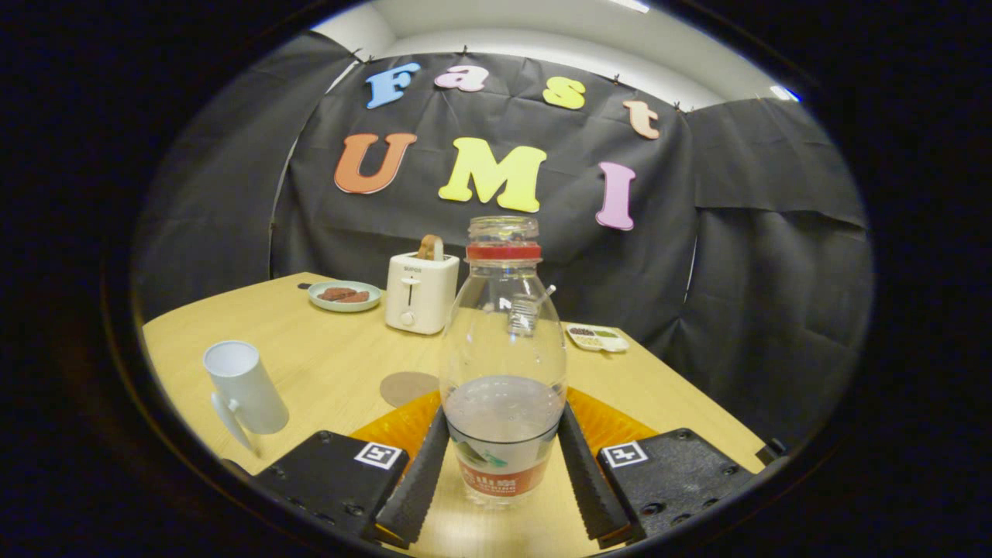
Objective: Take the bottle from table, then pour the juice into the cup, finally place the bottle on the coaster
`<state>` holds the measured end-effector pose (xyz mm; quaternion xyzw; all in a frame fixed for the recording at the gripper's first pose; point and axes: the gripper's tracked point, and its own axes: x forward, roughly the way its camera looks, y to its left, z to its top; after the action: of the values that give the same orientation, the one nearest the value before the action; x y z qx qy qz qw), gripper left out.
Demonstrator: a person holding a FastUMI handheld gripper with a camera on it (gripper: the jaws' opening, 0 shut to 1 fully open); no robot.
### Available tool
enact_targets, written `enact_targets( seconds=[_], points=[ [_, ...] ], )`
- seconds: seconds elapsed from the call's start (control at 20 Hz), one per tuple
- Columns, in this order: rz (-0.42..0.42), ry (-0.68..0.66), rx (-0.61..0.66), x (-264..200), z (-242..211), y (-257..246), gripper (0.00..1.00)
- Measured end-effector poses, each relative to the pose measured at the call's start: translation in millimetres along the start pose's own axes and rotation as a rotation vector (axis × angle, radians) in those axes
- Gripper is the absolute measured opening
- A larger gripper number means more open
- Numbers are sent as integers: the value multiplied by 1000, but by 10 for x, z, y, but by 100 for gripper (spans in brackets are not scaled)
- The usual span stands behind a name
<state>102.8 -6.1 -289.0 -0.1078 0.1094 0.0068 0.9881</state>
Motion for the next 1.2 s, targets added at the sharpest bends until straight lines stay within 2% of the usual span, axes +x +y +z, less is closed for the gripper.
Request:
enact_targets(
  seconds=[0.45,0.65,0.95,1.2],
  points=[
    [-27,33,-304,44,245,308,79],
    [-14,40,-418,60,306,534,79],
    [-20,35,-668,60,325,770,79],
    [-74,15,-892,102,260,827,80]
  ],
)
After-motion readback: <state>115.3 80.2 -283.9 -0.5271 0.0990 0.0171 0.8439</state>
